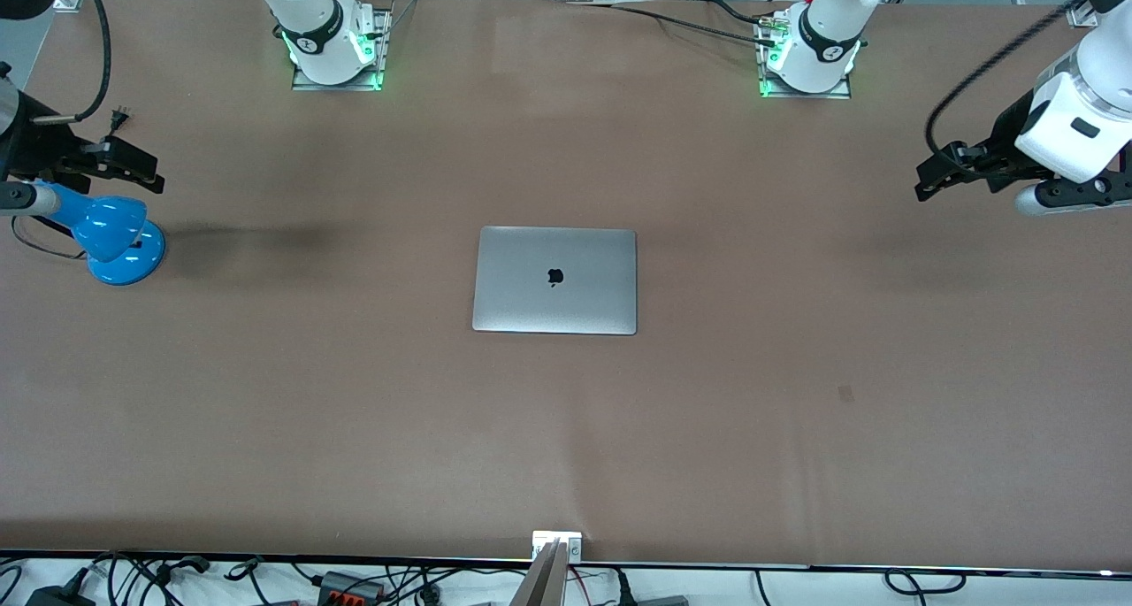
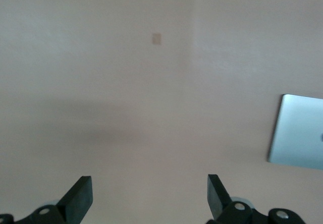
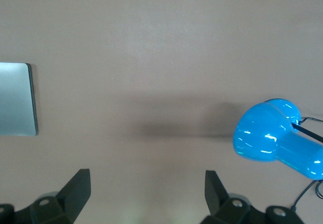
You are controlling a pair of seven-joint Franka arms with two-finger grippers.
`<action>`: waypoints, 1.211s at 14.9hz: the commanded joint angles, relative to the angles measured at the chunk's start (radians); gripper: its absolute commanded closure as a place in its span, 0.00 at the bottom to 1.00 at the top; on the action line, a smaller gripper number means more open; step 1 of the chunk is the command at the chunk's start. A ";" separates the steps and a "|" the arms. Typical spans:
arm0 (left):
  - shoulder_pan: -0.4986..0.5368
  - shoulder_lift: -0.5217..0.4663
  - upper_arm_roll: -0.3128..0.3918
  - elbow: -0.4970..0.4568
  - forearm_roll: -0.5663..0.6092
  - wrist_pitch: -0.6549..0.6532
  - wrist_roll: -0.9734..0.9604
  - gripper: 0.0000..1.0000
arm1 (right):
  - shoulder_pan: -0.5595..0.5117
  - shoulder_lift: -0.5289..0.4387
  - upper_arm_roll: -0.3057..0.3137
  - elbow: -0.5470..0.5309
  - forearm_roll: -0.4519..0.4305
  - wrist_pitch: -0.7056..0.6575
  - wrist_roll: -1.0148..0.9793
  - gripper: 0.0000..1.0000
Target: Close laptop with both arms from behind
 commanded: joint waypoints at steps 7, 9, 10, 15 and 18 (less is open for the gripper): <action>-0.041 -0.039 0.029 -0.007 0.034 -0.074 0.090 0.00 | -0.015 -0.004 0.023 0.010 0.026 -0.018 0.097 0.00; -0.043 -0.039 0.061 -0.004 -0.053 -0.074 0.091 0.00 | -0.012 -0.006 0.026 0.010 0.022 -0.020 0.097 0.00; -0.044 -0.036 0.061 -0.001 -0.059 -0.074 0.090 0.00 | -0.012 -0.006 0.026 0.010 0.024 -0.021 0.097 0.00; -0.052 -0.004 0.048 0.053 -0.056 -0.095 0.082 0.00 | -0.012 -0.006 0.026 0.010 0.022 -0.024 0.097 0.00; -0.050 0.015 0.044 0.070 -0.056 -0.121 0.075 0.00 | -0.001 -0.007 0.027 0.010 0.022 -0.023 0.097 0.00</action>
